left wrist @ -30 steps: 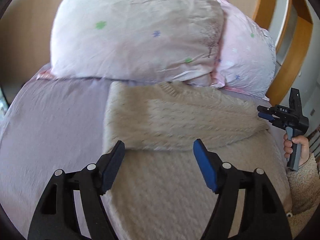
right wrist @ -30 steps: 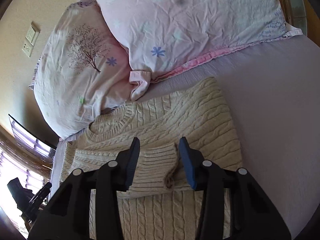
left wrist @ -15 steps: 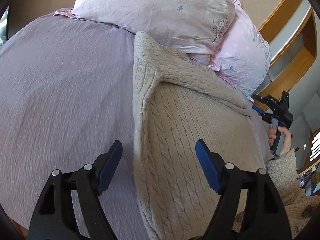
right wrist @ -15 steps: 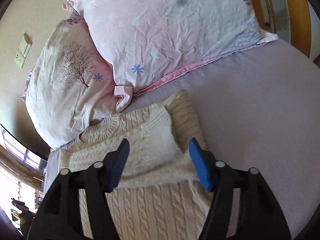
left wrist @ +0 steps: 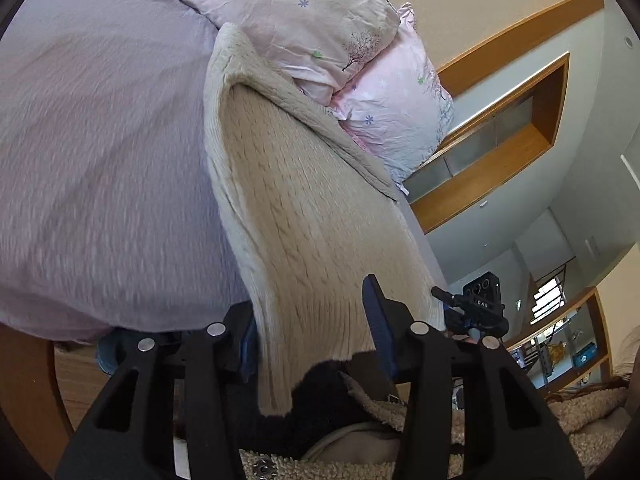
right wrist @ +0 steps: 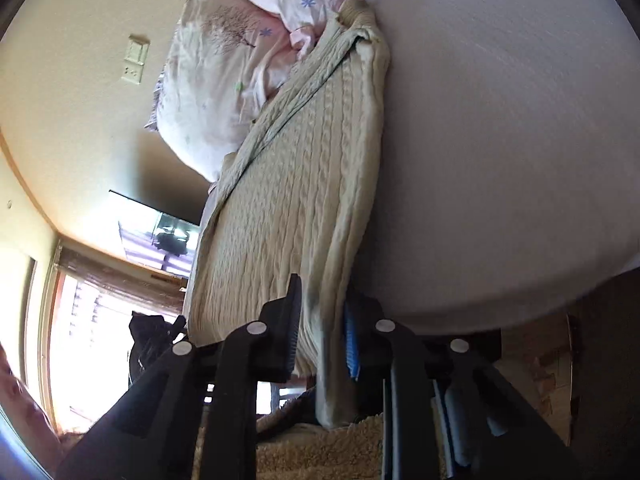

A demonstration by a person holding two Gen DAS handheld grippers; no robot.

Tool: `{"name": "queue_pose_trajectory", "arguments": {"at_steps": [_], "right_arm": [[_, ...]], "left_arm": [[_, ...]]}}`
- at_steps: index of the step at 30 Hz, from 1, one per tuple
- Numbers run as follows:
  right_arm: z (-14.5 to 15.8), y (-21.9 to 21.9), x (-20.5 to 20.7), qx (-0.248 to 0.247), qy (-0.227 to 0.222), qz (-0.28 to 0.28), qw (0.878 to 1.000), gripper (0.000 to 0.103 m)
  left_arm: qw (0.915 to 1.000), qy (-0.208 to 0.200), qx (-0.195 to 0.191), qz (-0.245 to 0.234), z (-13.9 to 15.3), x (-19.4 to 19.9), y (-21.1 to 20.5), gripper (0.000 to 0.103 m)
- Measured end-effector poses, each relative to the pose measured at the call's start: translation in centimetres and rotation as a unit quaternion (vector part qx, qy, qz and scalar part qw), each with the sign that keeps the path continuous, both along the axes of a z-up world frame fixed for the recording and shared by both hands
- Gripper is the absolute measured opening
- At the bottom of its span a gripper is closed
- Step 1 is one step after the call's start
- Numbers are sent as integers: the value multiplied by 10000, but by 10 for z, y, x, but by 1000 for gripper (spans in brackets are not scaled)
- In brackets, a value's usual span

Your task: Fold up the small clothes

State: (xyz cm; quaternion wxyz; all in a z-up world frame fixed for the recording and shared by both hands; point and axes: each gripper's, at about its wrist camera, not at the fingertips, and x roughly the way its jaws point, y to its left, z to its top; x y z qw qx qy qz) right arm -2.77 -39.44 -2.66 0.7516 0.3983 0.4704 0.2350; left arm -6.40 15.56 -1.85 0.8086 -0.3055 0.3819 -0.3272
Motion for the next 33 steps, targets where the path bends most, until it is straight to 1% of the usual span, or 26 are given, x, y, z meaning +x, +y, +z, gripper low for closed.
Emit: {"name": "queue_pose_trajectory", "arguments": {"at_steps": [2, 3, 4, 5, 6, 9, 11, 13, 14, 16, 18, 20, 22, 23, 24, 25, 26, 27, 28, 29, 30, 31, 32, 33], "right_arm": [[-1, 6, -10, 19, -5, 214, 9998, 9], [1, 10, -11, -41, -40, 327, 9994, 8], [6, 13, -10, -105, -142, 397, 9991, 8], [12, 16, -4, -77, -268, 413, 9988, 8], [22, 15, 5, -8, -448, 390, 9982, 7], [68, 10, 43, 67, -1214, 217, 9923, 7], [94, 7, 78, 116, -1692, 48, 9855, 7], [107, 6, 125, 147, -2017, -224, 9791, 7], [108, 3, 146, 170, -2078, -400, 9772, 7], [101, 1, 194, 200, -1973, -756, 9772, 7], [82, 0, 238, 88, -1660, -1137, 9795, 7], [57, 2, 281, -117, -1324, -1499, 9797, 7], [39, 1, 310, -324, -940, -1696, 9805, 8], [27, 2, 322, -395, -728, -1772, 9807, 13], [19, 2, 329, -491, -556, -1856, 9798, 14], [14, 3, 329, -579, -512, -1877, 9792, 25], [14, 3, 329, -713, -554, -1887, 9779, 49], [18, 3, 325, -844, -630, -1933, 9755, 64], [25, 2, 321, -885, -790, -1999, 9726, 87], [37, 0, 311, -917, -1048, -2108, 9676, 101], [48, -1, 302, -963, -1357, -2191, 9614, 101], [56, -2, 294, -1037, -1595, -2163, 9576, 101], [62, -3, 288, -1109, -1798, -2129, 9540, 101], [64, -3, 285, -1162, -1872, -2138, 9517, 101]], "left_arm": [[10000, 94, -29, 15, -5, -7, -3, 45], [9999, 139, 5, 17, -7, -7, -6, 42], [9998, 167, 59, -13, -7, -6, -9, 31], [9997, 191, 164, -31, -5, -4, -12, 16], [9995, 189, 253, -28, -1, 1, -15, 10], [9999, -13, 145, -60, 25, 24, -18, 8], [9996, -250, 103, 35, 50, 54, -19, 8], [9981, -518, 160, 297, 72, 93, -18, 8], [9968, -584, 188, 520, 80, 119, -18, 8], [9940, -511, 234, 943, 86, 177, -19, 8], [9900, -337, 459, 1290, 82, 233, -23, 8], [9863, -106, 723, 1478, 69, 284, -31, 8], [9831, 200, 882, 1593, 57, 317, -36, 8], [9818, 327, 942, 1614, 53, 327, -38, 8], [9811, 405, 977, 1618, 50, 331, -38, 8], [9813, 445, 995, 1590, 50, 332, -37, 11], [9824, 449, 959, 1540, 51, 330, -34, 33], [9830, 443, 960, 1504, 54, 326, -30, 54], [9820, 409, 1000, 1552, 58, 317, -22, 95], [9803, 274, 1000, 1682, 64, 307, -14, 101], [9790, 145, 1015, 1763, 66, 299, -7, 101], [9792, 130, 1048, 1732, 67, 294, 1, 101], [9795, 225, 1077, 1690, 64, 290, 6, 99], [9798, 390, 1073, 1643, 58, 289, 12, 97]]}}
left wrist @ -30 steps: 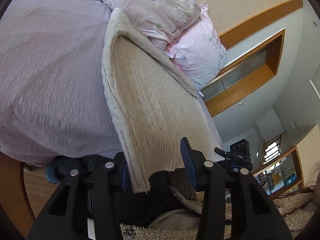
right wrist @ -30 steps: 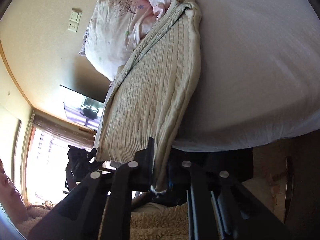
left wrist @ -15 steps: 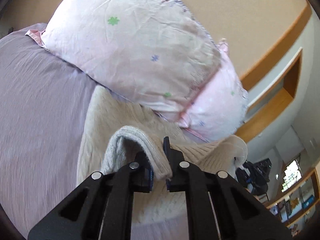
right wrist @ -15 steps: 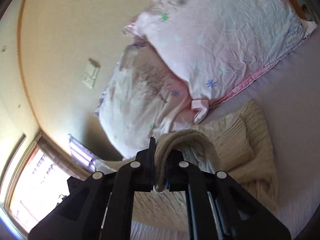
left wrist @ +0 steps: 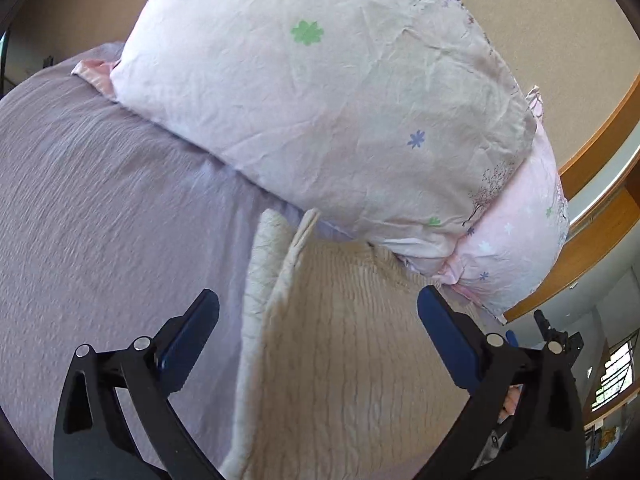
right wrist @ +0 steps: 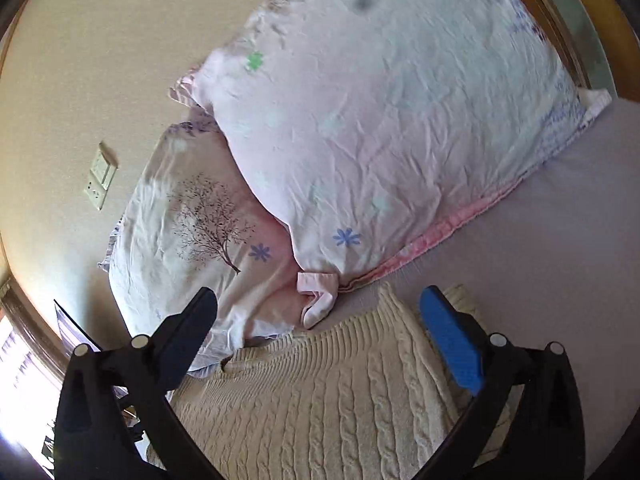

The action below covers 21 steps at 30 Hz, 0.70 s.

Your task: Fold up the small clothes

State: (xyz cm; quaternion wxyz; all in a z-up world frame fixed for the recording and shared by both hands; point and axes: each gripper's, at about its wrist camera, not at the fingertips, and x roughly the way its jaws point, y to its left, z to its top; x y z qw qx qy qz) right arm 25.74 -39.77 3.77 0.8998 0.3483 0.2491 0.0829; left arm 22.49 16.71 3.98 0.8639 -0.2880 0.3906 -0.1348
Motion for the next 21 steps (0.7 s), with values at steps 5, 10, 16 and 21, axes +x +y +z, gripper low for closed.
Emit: {"name": "queue_pose_trajectory", "arguments": {"at_steps": [5, 10, 16, 21], "right_arm": [[-10, -7, 1, 403, 272, 156, 9987, 101], [-12, -10, 5, 698, 305, 99, 9970, 101], [-7, -22, 0, 1072, 196, 179, 9939, 101], [10, -44, -13, 968, -160, 0, 9952, 101]], "left_arm": [[9974, 532, -459, -189, -35, -6, 15, 67], [9937, 666, -811, -384, -49, -8, 2, 44], [9809, 779, -1754, -326, -50, -12, -20, 18], [9671, 3, -2266, -1154, 14, -5, -99, 17]]}}
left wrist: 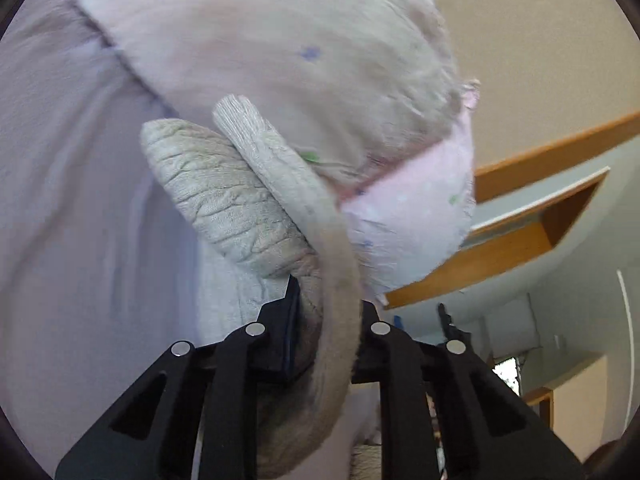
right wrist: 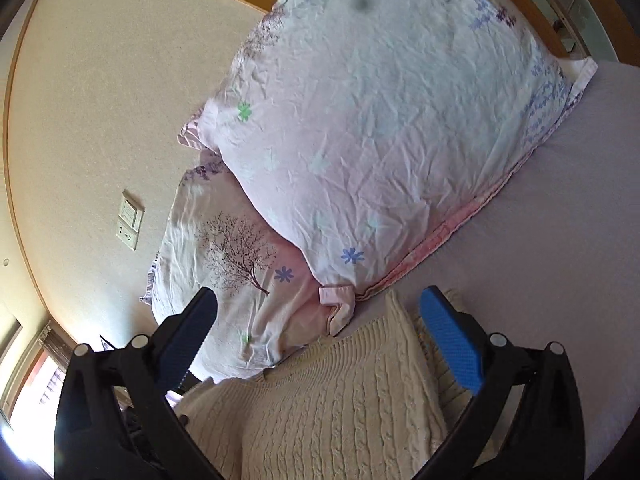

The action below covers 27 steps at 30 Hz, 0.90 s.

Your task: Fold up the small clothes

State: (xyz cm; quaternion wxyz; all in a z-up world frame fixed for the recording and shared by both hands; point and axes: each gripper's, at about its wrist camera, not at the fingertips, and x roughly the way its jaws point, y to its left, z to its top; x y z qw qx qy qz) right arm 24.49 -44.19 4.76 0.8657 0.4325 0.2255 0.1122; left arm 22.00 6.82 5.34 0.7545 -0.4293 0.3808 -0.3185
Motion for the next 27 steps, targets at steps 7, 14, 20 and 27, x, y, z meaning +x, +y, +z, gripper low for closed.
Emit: {"name": "queue_pose_trajectory", "arguments": {"at_steps": [7, 14, 20, 27], "right_arm": [[-3, -33, -2, -398, 296, -324, 9982, 101], [-38, -38, 22, 475, 1255, 640, 9889, 101], [-61, -10, 37, 163, 2082, 1259, 9698, 101], [-66, 12, 37, -246, 2213, 1370, 9652, 77]], "left_arm": [[9794, 236, -931, -1775, -18, 54, -201, 18], [9893, -251, -139, -1431, -4, 42, -160, 76], [9845, 65, 1705, -415, -15, 41, -108, 90], [9760, 136, 1941, -977, -52, 40, -140, 86]]}}
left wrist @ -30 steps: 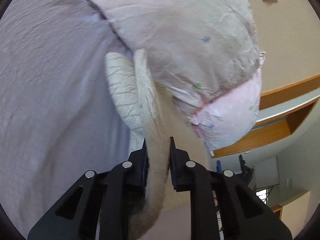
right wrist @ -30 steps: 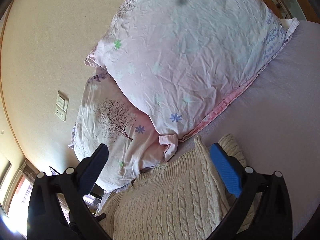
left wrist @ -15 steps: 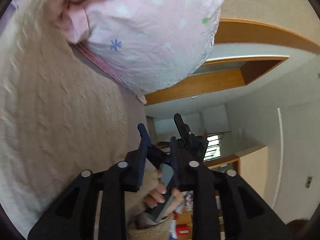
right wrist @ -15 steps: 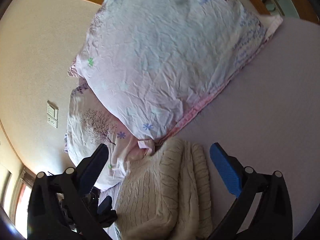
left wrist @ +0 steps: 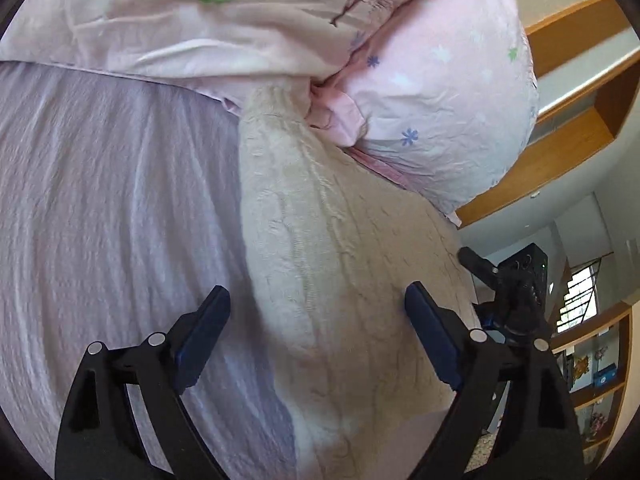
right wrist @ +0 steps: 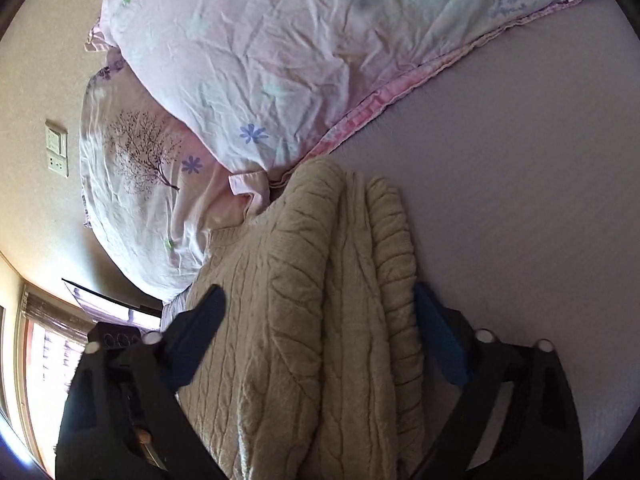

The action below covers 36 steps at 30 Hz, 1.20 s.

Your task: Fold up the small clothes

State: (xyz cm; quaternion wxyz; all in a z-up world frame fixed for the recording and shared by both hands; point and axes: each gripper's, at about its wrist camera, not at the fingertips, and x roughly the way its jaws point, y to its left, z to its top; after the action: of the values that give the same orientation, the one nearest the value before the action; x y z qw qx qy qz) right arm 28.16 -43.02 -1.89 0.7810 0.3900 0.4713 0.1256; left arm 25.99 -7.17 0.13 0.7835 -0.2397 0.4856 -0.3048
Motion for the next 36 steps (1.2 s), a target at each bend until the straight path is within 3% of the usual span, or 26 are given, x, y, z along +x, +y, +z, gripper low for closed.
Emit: {"name": "queue_pose_trajectory", "arguments": {"at_steps": [1, 2, 5, 7, 9, 11, 14, 15, 17, 19, 21, 22, 23, 24, 28, 30, 33, 34, 35, 36], "right_arm": [[-1, 4, 0, -86, 37, 34, 10000, 49], [-3, 8, 0, -58, 82, 77, 9999, 42], [2, 14, -6, 196, -122, 100, 9997, 36], [6, 32, -6, 558, -301, 385, 9972, 35], [9, 59, 0, 625, -382, 742, 9946, 34], [11, 91, 13, 395, -481, 1016, 9929, 38], [21, 109, 18, -606, -482, 875, 9932, 51], [31, 103, 9, -706, -721, 628, 9929, 51], [51, 92, -12, -592, -1246, 382, 9897, 55], [58, 96, -22, -620, -1281, 582, 9881, 54], [55, 111, -27, -681, -1163, 857, 9872, 53], [52, 119, -27, -734, -1068, 967, 9868, 48], [46, 126, -25, -774, -944, 1122, 9862, 21], [39, 128, -23, -843, -849, 1206, 9855, 8], [33, 102, -27, -993, -681, 217, 9925, 8], [35, 103, -31, -1214, -648, 192, 9903, 8], [48, 111, -52, -1414, -938, 292, 9851, 14], [55, 112, -62, -1595, -1043, 227, 9814, 29], [63, 112, -78, -1720, -1185, 181, 9778, 69], [68, 112, -89, -1759, -1361, 202, 9747, 87]], "left_arm": [[9997, 109, -214, -77, -3, 1, -3, 70], [9991, 204, -366, -18, -7, 0, -1, 61], [9985, 95, -523, -125, -1, -7, 16, 44], [9990, -70, -408, -167, 11, -17, 30, 44], [9988, -484, -101, -58, 29, -30, 50, 43], [9959, -801, 356, 224, 41, -32, 68, 48], [9853, -934, 1157, 839, 48, -36, 98, 53], [9820, -1035, 1207, 1015, 50, -43, 108, 54], [9721, -1425, 1378, 1251, 60, -65, 123, 80], [9628, -1656, 1661, 1339, 65, -84, 126, 81], [9593, -1659, 1886, 1291, 62, -98, 125, 88], [9583, -1640, 1962, 1273, 60, -105, 125, 91], [9573, -1626, 2030, 1259, 58, -112, 123, 92], [9573, -1624, 2054, 1229, 55, -118, 120, 92], [9494, -1530, 2381, 1361, 40, -142, 112, 102], [9512, -1433, 2420, 1271, 32, -149, 106, 102], [9525, -1278, 2530, 1112, 23, -151, 96, 102], [9489, -1195, 2704, 1101, 19, -150, 92, 102], [9448, -1137, 2873, 1087, 16, -148, 88, 102], [9408, -1102, 3026, 1055, 13, -147, 84, 102]]}}
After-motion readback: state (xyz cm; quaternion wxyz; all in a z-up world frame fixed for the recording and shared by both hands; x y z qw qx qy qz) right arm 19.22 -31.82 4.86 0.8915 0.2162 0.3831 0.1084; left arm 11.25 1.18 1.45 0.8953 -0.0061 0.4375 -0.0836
